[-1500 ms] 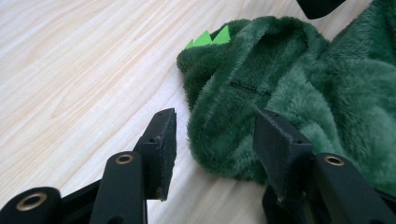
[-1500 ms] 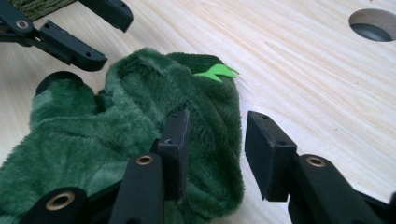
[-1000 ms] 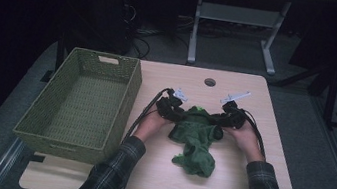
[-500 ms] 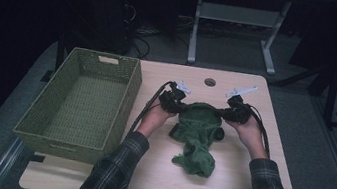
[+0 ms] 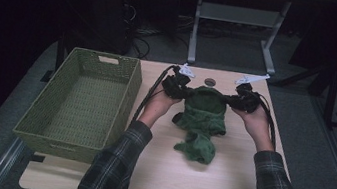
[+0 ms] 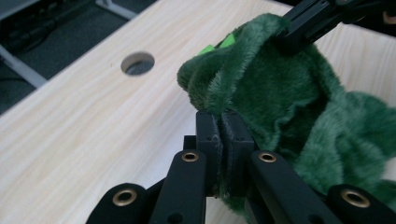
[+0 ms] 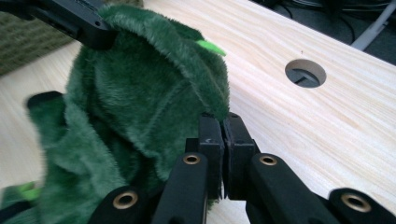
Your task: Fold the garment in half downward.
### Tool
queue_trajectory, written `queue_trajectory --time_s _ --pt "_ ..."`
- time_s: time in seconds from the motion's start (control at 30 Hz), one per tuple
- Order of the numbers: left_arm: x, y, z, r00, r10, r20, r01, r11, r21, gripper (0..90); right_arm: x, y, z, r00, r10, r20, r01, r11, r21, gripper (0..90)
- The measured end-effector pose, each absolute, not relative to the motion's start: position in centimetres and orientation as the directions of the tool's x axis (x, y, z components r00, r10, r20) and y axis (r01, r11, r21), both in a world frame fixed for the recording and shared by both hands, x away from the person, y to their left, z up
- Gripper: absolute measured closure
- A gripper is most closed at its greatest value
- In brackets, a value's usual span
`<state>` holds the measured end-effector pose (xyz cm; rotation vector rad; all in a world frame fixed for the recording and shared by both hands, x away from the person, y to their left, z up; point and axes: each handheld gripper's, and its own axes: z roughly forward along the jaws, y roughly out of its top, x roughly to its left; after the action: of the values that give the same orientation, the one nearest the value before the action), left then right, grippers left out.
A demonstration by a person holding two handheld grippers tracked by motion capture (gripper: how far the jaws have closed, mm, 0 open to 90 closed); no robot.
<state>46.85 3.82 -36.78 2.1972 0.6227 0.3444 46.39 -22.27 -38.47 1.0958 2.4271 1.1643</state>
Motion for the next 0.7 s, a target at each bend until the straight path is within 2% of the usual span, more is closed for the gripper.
queue_trajectory --time_s 0.33,0.7 --pt "44.0 4.1 -35.6 0.866 0.499 0.037 0.277 -0.540 0.795 86.7 43.7 -23.0 -37.4 -0.721 0.686 0.097 0.487 0.402 0.775 87.6" --pt "40.8 4.6 -36.2 0.890 0.456 0.007 0.265 -0.529 0.806 86.7 40.1 -22.8 -37.7 -0.765 0.636 0.100 0.465 0.439 0.769 87.6"
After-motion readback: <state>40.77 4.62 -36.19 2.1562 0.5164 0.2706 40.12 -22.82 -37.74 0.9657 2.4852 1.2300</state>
